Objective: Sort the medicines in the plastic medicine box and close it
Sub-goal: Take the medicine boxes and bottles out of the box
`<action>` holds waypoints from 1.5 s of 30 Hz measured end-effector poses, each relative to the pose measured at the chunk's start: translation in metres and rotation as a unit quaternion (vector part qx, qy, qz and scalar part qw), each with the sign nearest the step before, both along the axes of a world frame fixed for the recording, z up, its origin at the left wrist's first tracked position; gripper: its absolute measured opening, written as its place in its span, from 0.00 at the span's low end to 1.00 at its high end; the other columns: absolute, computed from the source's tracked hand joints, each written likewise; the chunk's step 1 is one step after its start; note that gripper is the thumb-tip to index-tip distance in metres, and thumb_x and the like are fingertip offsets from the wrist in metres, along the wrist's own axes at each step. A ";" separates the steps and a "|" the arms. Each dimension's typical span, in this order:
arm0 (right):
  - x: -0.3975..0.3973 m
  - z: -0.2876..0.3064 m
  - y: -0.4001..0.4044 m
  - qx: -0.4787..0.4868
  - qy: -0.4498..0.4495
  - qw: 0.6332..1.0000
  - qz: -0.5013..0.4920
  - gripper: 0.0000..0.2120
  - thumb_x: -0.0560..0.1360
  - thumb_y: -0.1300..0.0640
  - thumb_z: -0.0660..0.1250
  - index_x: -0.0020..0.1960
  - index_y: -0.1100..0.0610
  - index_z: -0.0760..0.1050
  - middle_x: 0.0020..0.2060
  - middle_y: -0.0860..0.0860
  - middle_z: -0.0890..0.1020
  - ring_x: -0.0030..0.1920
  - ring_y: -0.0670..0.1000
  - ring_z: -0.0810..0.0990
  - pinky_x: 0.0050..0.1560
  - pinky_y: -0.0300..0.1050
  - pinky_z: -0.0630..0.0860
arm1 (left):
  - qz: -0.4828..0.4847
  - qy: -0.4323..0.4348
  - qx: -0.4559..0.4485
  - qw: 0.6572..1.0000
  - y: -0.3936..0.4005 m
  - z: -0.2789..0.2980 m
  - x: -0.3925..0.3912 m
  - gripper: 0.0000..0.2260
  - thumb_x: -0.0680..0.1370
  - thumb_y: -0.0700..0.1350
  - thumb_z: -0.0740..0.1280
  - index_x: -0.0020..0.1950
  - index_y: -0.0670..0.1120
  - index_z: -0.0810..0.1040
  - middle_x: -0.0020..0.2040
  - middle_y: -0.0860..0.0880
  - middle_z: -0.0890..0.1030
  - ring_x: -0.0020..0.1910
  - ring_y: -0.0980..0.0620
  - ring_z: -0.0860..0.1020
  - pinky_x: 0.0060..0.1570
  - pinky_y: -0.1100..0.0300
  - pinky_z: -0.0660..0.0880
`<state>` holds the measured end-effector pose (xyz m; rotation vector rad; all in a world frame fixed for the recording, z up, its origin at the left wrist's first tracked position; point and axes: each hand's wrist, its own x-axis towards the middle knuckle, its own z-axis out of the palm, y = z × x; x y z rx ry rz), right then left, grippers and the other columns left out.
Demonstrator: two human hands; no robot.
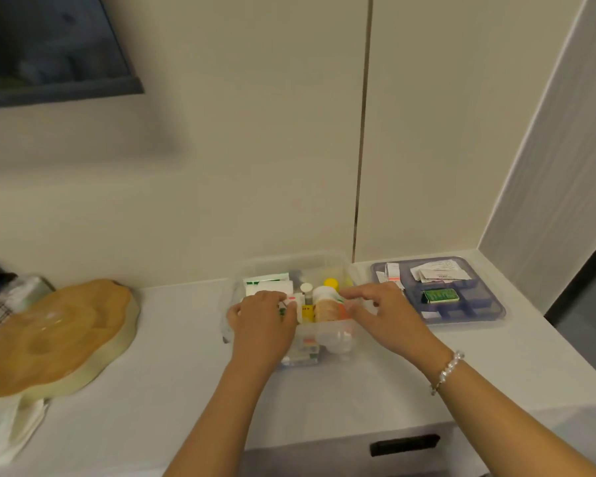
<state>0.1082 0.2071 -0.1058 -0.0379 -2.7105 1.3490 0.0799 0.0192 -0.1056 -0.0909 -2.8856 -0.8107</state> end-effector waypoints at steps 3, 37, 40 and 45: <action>-0.008 -0.004 -0.008 0.078 0.029 0.996 -0.018 0.13 0.73 0.50 0.66 0.56 0.49 0.79 0.55 0.47 0.81 0.61 0.51 0.68 0.64 0.49 0.63 | -0.013 -0.019 -0.018 1.000 -0.009 0.000 -0.009 0.15 0.78 0.52 0.58 0.60 0.50 0.76 0.60 0.51 0.79 0.60 0.50 0.74 0.62 0.53 0.59; -0.054 0.002 -0.059 -0.038 -0.044 0.992 0.114 0.10 0.71 0.50 0.69 0.48 0.49 0.71 0.41 0.47 0.78 0.38 0.44 0.75 0.38 0.36 0.71 | -0.123 -0.113 0.224 0.960 -0.057 0.023 -0.039 0.04 0.70 0.45 0.73 0.41 0.54 0.82 0.42 0.58 0.82 0.42 0.63 0.79 0.42 0.67 0.75; -0.050 0.006 -0.060 -0.094 0.003 0.992 0.089 0.07 0.72 0.55 0.68 0.45 0.47 0.71 0.40 0.48 0.79 0.39 0.44 0.76 0.39 0.37 0.73 | -0.126 -0.110 0.243 0.955 -0.059 0.026 -0.037 0.06 0.72 0.47 0.71 0.47 0.56 0.80 0.48 0.57 0.82 0.47 0.62 0.79 0.45 0.66 0.75; -0.039 0.016 -0.048 -0.211 0.041 0.976 0.022 0.05 0.72 0.56 0.68 0.44 0.48 0.72 0.38 0.52 0.83 0.42 0.47 0.82 0.35 0.35 0.76 | -0.108 -0.110 0.270 0.950 -0.057 0.031 -0.034 0.15 0.74 0.52 0.68 0.60 0.57 0.74 0.55 0.55 0.78 0.52 0.57 0.78 0.46 0.64 0.76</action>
